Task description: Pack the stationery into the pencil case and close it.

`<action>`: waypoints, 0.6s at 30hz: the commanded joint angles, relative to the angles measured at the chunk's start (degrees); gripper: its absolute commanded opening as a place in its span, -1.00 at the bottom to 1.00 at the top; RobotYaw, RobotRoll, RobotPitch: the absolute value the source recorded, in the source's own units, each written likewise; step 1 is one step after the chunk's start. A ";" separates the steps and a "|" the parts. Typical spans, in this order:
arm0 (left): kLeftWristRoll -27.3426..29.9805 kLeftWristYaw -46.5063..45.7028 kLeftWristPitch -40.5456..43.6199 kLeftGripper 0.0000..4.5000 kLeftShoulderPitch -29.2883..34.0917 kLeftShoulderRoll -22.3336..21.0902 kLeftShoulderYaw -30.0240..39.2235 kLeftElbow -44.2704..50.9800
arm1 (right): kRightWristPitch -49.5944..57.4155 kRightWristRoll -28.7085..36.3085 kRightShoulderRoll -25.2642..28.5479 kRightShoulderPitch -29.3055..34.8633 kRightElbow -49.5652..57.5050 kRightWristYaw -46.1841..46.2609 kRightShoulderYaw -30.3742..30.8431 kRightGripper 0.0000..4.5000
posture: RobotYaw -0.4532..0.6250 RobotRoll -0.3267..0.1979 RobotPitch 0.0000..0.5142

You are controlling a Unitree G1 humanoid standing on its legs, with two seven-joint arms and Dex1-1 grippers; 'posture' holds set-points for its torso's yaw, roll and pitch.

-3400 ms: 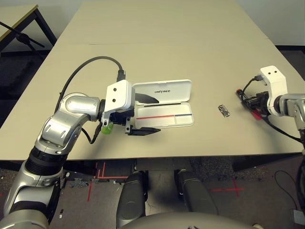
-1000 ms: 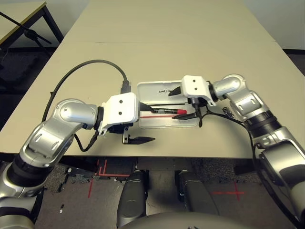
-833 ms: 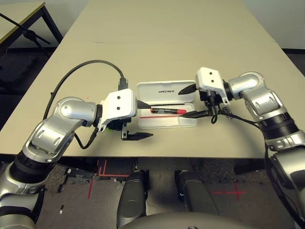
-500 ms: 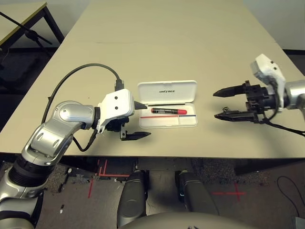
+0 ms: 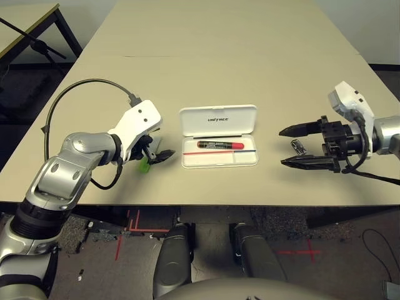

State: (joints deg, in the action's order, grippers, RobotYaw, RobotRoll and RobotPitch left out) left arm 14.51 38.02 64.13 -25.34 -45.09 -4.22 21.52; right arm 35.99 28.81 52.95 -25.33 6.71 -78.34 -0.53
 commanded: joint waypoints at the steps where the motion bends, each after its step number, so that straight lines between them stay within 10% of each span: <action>1: -0.02 -4.49 8.58 1.00 -0.99 2.24 1.75 -0.31 | -0.74 -0.40 -0.49 0.65 0.12 0.36 1.40 0.98 | -0.05 0.25 -0.37; 18: -0.15 -16.56 21.40 1.00 2.43 11.10 6.08 -2.02 | -3.39 -2.27 -0.97 1.02 -1.05 1.02 3.30 0.98 | -0.06 0.25 -0.33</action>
State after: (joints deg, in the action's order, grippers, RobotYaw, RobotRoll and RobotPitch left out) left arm 14.41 22.35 84.27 -24.10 -34.39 1.73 20.03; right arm 33.20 26.89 52.20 -24.35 5.93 -77.43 1.86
